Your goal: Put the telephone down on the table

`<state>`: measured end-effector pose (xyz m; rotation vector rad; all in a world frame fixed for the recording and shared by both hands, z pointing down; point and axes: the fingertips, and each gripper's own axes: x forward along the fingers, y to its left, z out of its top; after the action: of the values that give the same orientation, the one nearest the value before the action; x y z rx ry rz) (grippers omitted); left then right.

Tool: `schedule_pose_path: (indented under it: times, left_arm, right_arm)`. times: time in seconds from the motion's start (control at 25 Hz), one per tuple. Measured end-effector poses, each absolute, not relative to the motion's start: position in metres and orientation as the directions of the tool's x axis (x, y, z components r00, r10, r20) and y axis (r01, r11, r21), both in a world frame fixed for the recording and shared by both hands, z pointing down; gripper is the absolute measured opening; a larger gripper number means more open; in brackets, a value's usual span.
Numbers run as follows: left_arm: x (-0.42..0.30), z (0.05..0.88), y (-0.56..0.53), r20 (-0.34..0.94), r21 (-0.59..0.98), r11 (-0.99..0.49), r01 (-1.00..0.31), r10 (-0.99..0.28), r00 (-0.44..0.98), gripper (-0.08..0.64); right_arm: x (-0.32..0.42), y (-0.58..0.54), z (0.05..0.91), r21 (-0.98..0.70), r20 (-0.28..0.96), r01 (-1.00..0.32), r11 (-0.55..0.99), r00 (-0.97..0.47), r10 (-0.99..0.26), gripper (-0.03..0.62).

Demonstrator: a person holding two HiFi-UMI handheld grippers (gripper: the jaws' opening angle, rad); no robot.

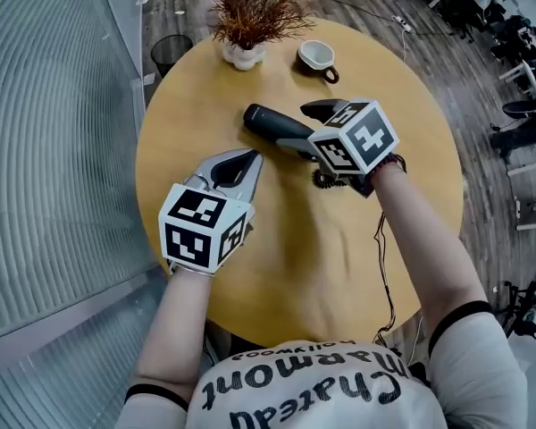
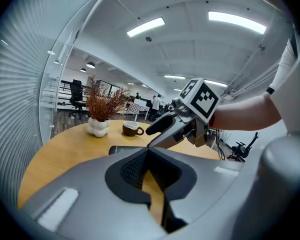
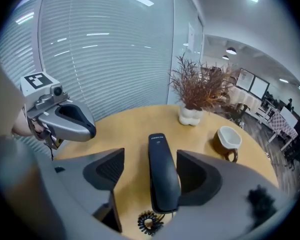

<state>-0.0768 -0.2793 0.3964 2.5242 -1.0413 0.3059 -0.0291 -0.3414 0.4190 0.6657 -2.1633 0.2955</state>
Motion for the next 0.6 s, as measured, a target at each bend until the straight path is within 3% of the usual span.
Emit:
schedule_pose_path:
  times: [0.08, 0.16, 0.2, 0.44, 0.6]
  left_arm:
    - [-0.073, 0.386, -0.273, 0.337, 0.253, -0.652, -0.715, -0.633, 0.697, 0.006]
    - [-0.066, 0.376, -0.263, 0.331, 0.239, -0.654, -0.717, -0.640, 0.694, 0.006]
    - [-0.062, 0.371, -0.257, 0.326, 0.235, -0.654, -0.719, -0.643, 0.693, 0.006]
    - [-0.025, 0.335, -0.200, 0.278, 0.275, -0.662, -0.697, -0.639, 0.717, 0.006]
    - [0.001, 0.288, -0.162, 0.171, 0.297, -0.681, -0.669, -0.651, 0.739, 0.006]
  right_arm:
    - [-0.023, -0.335, 0.407, 0.039, 0.758, -0.570, 0.820, -0.518, -0.397, 0.320]
    - [-0.013, -0.329, 0.394, 0.071, 0.727, -0.595, 0.801, -0.519, -0.450, 0.122]
    - [-0.008, -0.324, 0.387, 0.078, 0.711, -0.604, 0.794, -0.525, -0.469, 0.094]
    - [0.022, -0.263, 0.336, 0.054, 0.614, -0.643, 0.764, -0.582, -0.533, 0.034]
    - [0.042, -0.206, 0.284, 0.046, 0.504, -0.660, 0.750, -0.633, -0.588, 0.018]
